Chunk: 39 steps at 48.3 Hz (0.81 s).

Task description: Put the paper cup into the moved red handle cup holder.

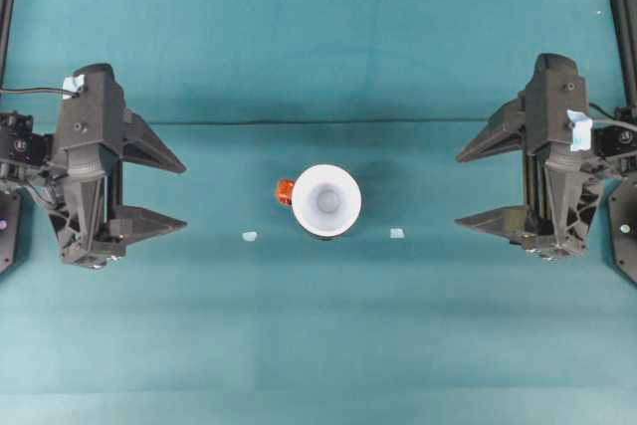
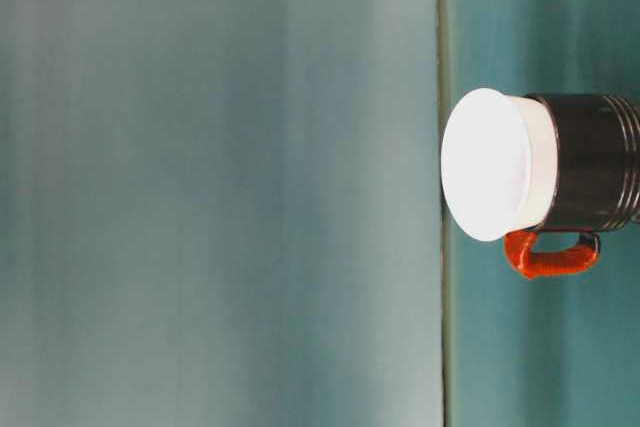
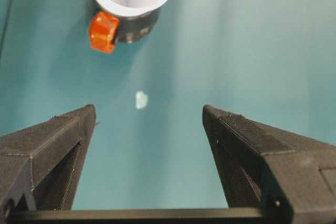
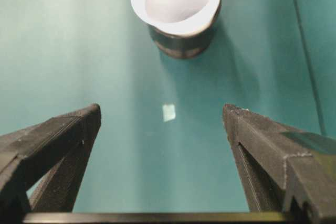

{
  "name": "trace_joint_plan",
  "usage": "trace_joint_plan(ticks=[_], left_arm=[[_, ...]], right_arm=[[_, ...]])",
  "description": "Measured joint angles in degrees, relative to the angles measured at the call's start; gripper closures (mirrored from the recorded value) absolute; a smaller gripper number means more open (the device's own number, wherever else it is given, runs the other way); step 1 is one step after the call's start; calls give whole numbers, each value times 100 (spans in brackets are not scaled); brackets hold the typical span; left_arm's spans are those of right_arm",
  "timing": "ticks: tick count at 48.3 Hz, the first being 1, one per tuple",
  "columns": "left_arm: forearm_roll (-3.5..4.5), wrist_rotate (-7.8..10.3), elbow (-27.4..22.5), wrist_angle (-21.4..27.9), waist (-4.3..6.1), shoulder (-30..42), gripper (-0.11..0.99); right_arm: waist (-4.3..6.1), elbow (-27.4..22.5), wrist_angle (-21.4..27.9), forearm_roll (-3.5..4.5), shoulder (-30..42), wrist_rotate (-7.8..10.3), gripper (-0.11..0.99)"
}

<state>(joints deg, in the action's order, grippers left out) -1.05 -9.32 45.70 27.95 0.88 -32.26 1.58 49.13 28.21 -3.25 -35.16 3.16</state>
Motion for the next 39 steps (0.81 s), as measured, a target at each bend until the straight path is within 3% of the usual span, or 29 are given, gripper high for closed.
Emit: trace_joint_plan(ticks=[11,22,39], left_arm=[[-9,70,0,0,18,-9,-1],[-9,580,-9,-35,79,-79,-1],[-9,598,18,-316,79,-580,-1]], right_arm=[[9,26,-9,0,9,0,-1],[9,35,-18,0,9,0,-1],[9,35,-26,0,9,0,-1]])
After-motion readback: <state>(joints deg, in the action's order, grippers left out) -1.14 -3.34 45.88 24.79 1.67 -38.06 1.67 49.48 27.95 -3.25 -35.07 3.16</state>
